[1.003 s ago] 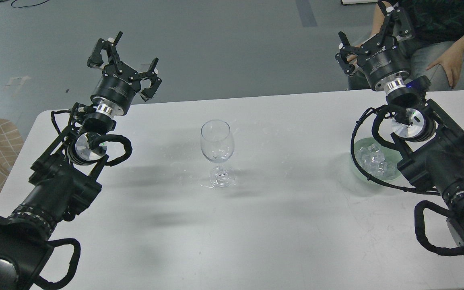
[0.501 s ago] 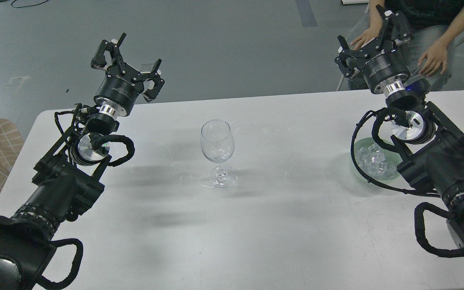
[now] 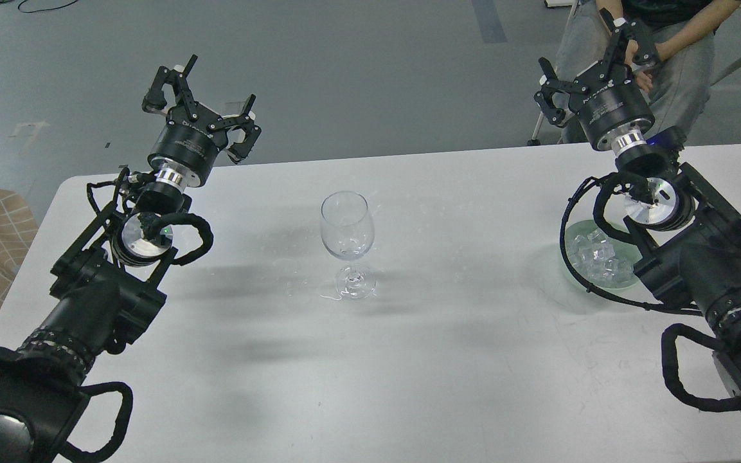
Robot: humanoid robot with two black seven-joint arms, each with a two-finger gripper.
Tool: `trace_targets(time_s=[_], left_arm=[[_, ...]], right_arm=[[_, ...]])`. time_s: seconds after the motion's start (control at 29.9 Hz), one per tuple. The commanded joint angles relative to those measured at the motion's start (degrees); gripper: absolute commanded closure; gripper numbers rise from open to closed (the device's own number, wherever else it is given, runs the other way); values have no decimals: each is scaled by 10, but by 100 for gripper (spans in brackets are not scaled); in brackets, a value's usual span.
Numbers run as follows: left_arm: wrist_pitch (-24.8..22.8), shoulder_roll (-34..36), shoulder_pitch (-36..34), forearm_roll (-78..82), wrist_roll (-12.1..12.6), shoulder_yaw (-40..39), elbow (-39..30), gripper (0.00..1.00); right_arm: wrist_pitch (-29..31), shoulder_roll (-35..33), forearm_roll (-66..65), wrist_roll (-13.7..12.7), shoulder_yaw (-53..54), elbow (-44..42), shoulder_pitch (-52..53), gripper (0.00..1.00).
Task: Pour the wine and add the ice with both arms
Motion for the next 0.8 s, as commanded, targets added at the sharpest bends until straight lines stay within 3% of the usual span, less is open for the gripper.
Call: trace_targets(time_s=[0.0,0.3,0.67,0.77], left_arm=[[0,1,1,-3,3,1,0,2],[0,2,1,-4,10,0,0,2],[0,35,4,-118,65,-2,-21,2],[0,84,31,-147,87,-1,-81,2]], right_arm=[[0,0,0,0,0,0,0,0],[0,1,0,-1,0,-1,-1,0],[0,1,0,-1,0,-5,3,0],[0,1,0,-1,0,-5,6,0]])
